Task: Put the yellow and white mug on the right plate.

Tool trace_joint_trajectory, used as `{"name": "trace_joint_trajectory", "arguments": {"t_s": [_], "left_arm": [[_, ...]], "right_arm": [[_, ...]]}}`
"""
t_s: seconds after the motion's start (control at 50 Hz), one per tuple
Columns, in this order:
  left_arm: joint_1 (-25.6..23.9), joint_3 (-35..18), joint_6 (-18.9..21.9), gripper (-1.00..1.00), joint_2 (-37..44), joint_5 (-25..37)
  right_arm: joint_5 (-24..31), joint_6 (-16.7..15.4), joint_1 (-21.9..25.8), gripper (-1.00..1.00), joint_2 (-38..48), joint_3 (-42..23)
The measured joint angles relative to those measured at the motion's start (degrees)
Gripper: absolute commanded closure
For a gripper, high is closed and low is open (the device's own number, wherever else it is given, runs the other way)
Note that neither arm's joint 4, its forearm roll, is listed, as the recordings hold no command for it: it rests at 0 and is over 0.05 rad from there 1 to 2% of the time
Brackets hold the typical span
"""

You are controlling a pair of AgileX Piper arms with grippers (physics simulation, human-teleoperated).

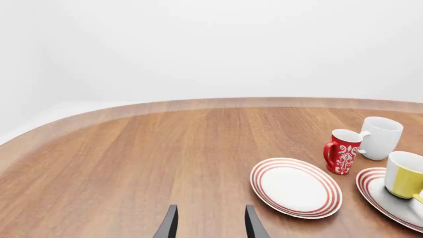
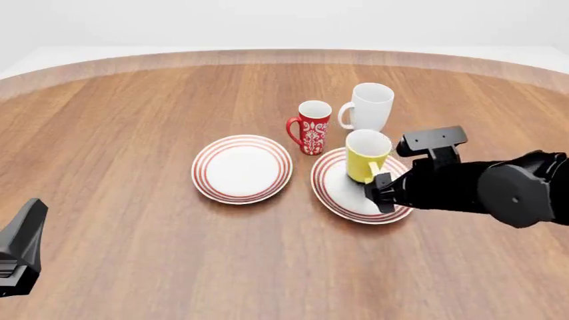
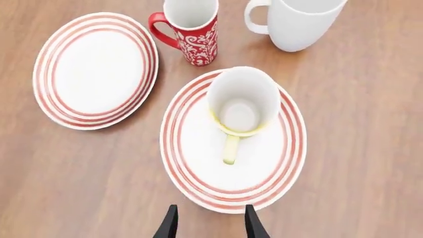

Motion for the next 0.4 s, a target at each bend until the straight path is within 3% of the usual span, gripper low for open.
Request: {"name": "trace_joint_trajectory", "arguments": {"t_s": [0.4], "left_arm": [[0.00, 0.00, 0.00, -1.00, 0.00, 0.00]], "right_arm": [[-2.50, 3.63, 4.60, -1.00, -6.87, 3.76]]}}
